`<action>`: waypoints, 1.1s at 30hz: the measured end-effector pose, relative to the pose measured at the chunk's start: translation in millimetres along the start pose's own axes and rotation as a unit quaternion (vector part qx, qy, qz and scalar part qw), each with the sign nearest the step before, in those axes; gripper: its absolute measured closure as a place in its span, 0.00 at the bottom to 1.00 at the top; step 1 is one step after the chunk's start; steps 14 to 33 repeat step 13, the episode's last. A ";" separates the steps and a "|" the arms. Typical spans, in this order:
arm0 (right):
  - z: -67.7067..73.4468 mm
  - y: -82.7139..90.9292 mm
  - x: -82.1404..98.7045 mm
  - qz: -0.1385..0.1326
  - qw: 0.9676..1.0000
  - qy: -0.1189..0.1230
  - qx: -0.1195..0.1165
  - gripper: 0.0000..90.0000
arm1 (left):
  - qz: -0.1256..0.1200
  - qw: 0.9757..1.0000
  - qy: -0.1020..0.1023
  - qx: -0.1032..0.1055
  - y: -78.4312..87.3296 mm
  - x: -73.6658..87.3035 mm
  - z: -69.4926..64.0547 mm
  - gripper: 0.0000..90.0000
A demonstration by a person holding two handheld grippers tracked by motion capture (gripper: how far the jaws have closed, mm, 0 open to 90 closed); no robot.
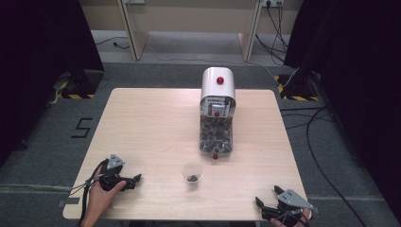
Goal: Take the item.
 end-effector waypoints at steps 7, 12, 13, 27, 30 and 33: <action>-0.2 0.1 0.5 -0.006 1.000 0.002 -0.001 0.16 | 0.000 1.000 0.000 0.000 0.0 0.0 0.0 0.00; 0.0 -0.3 0.3 -0.006 1.000 0.001 0.000 0.16 | 0.000 1.000 0.000 0.000 0.0 0.0 0.0 0.00; 0.0 -0.3 0.3 -0.006 1.000 0.001 0.000 0.16 | 0.000 1.000 0.000 0.000 0.0 0.0 0.0 0.00; 0.0 -0.3 0.3 -0.006 1.000 0.001 0.000 0.16 | 0.000 1.000 0.000 0.000 0.0 0.0 0.0 0.00; 0.0 -0.3 0.3 -0.006 1.000 0.001 0.000 0.16 | 0.000 1.000 0.000 0.000 0.0 0.0 0.0 0.00; 0.0 -0.3 0.3 -0.006 1.000 0.001 0.000 0.16 | 0.000 1.000 0.000 0.000 0.0 0.0 0.0 0.00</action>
Point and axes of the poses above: each handheld gripper's, and its own axes: y roughly backward along the jaws, x roughly out of its underside, z roughly to its left, the point moved 8 cm from there along -y, roughly forward along the jaws, and after that the axes turned 8 degrees about -x, right-handed, at the moved point
